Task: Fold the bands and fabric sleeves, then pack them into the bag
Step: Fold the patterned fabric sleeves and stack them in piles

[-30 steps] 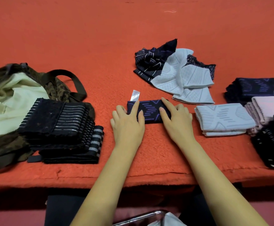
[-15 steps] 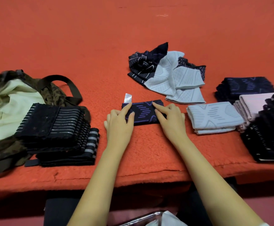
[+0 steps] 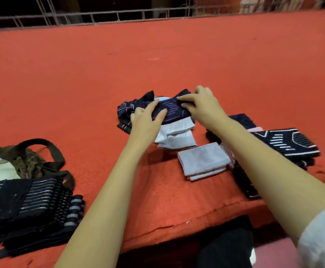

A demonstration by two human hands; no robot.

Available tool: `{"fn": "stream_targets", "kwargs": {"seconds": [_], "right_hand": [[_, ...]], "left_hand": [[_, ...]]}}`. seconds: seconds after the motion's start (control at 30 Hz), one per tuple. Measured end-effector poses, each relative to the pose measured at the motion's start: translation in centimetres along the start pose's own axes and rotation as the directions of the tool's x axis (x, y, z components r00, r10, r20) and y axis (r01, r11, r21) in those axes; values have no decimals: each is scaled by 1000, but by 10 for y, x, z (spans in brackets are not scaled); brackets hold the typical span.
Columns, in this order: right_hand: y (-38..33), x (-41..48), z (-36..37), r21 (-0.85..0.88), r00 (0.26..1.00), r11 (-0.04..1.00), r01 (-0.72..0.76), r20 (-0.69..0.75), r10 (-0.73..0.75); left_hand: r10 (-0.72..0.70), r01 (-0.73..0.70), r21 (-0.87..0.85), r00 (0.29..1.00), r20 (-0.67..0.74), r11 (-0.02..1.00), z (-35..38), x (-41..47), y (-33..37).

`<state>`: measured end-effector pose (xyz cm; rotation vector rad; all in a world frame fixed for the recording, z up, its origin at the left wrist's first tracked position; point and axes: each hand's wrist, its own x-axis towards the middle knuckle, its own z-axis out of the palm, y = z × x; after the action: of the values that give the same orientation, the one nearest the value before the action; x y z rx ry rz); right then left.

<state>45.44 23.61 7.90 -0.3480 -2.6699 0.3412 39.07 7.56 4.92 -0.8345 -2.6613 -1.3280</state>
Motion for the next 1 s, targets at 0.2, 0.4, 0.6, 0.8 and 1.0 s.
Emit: {"fn": "stream_targets", "kwargs": {"seconds": [0.2,0.4,0.6,0.8,1.0], "right_hand": [[105,1,-61,-72,977,993,-95,186,107],[174,-27,-59,39,957,988,-149,257,134],[207,-34,-47,187,942,960,-210,303,147],[222,-33,-36,228,928,947,-226,347,138],[229,-33,-30,155,898,960,-234,414,152]], "left_hand": [[103,-86,-97,977,189,992,80,35,57],[115,-84,-126,959,259,988,144,32,72],[108,-56,-189,954,279,980,171,27,61],[46,17,-234,964,261,972,186,19,54],[30,-7,-123,981,189,992,189,11,44]]}}
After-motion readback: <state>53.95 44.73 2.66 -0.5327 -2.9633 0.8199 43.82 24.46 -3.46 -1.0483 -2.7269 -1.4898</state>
